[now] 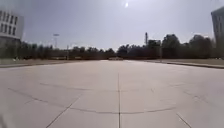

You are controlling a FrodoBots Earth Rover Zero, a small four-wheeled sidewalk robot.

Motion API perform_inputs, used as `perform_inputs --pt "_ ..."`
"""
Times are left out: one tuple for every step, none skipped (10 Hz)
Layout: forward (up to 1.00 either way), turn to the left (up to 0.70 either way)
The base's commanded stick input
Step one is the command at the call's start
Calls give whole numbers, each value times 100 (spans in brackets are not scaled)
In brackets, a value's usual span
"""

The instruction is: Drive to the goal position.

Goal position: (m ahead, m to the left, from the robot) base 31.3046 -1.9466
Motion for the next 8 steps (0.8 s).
perform_inputs --pt "100 38" --pt "100 0" --pt "100 0" --pt "100 0" --pt "100 0" --pt "100 0" --pt "100 0" --pt "100 0"
